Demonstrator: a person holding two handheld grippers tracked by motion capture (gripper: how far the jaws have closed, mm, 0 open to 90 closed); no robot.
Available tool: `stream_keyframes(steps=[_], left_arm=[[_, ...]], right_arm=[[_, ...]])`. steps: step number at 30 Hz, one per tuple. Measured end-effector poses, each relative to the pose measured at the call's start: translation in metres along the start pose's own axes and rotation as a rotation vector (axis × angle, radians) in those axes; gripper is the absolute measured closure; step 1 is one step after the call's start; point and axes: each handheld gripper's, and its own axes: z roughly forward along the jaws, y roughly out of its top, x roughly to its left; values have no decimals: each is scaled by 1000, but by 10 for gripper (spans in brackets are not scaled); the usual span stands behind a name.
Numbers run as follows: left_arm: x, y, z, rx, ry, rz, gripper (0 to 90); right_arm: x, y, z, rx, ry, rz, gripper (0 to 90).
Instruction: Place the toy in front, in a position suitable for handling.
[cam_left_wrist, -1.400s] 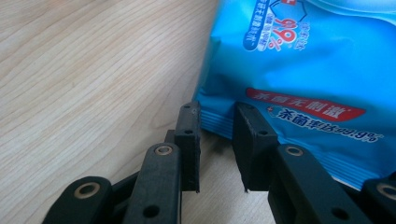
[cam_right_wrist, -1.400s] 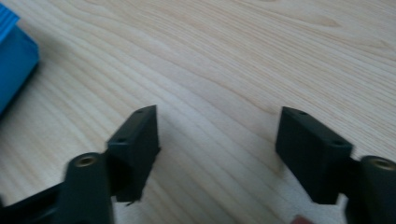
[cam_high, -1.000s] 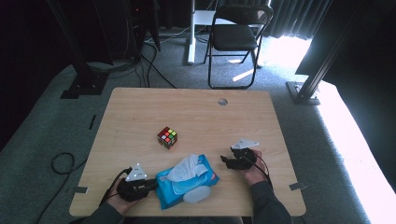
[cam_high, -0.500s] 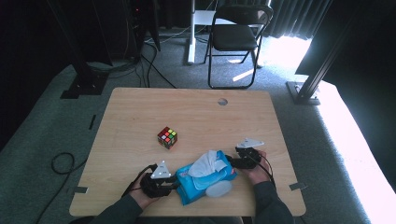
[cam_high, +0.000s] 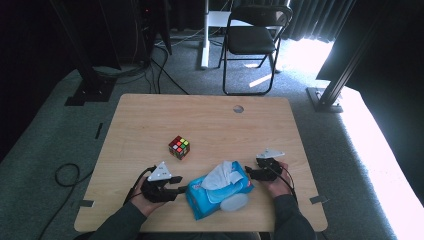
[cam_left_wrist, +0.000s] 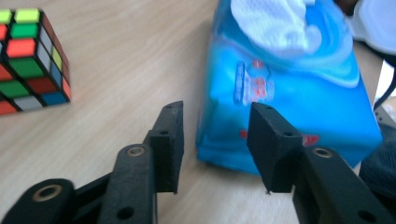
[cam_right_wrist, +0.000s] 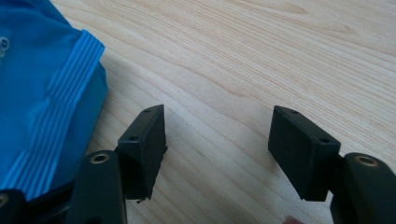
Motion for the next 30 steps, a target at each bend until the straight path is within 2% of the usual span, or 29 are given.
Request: stream_keyframes(steps=[5,11,24,30], left_arm=[[1,16,8,-33,-22,-6,494],[6,31,19,-56,-38,-37,448],[12,58,41,-60,-72,-44,447],[12,65,53,-51,-70,-42,445]], right_arm=[[-2,-1,0,-6,-1,8,348],[-3,-2,1,-12,-1,10,332],[-5,-2,3,-27,3,3,316],[-6,-2,3,-32,5,3,314]])
